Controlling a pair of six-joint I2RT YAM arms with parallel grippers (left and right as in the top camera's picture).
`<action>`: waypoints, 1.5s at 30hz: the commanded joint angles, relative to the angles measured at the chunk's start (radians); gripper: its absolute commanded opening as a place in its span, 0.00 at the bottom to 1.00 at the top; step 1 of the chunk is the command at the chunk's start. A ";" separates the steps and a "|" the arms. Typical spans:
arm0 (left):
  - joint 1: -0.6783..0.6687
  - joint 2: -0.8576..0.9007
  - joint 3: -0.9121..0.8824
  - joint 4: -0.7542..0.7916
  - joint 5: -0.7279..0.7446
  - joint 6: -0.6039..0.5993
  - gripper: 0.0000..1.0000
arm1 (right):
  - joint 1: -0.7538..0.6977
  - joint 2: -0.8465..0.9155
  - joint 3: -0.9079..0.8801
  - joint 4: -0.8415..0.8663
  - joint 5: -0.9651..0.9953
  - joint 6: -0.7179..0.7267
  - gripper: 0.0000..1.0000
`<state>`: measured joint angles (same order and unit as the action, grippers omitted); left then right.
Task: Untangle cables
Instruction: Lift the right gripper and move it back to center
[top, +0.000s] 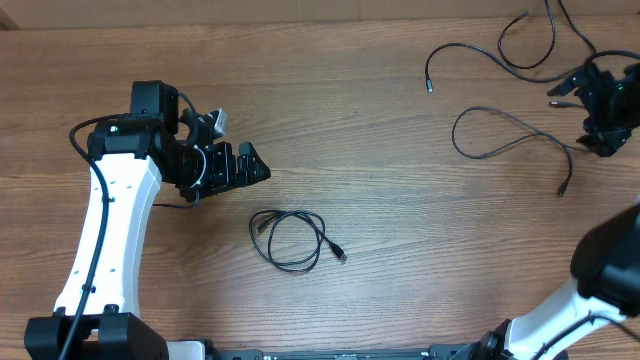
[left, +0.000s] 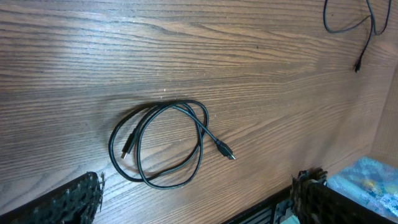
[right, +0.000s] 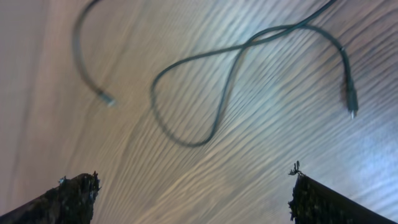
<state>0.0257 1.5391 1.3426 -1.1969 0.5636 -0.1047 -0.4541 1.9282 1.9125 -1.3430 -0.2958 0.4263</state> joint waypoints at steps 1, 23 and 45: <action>0.000 0.000 0.001 0.001 0.001 -0.008 0.99 | 0.063 -0.108 0.027 -0.028 -0.039 -0.038 1.00; 0.000 0.000 0.001 0.001 0.001 -0.008 1.00 | 0.632 -0.121 -0.012 -0.102 0.025 -0.151 1.00; 0.000 0.000 0.001 0.001 0.001 -0.008 0.99 | 0.912 -0.120 -0.288 -0.017 0.024 -0.098 1.00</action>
<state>0.0257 1.5391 1.3426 -1.1965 0.5632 -0.1047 0.4538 1.8111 1.6310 -1.3705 -0.2806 0.2943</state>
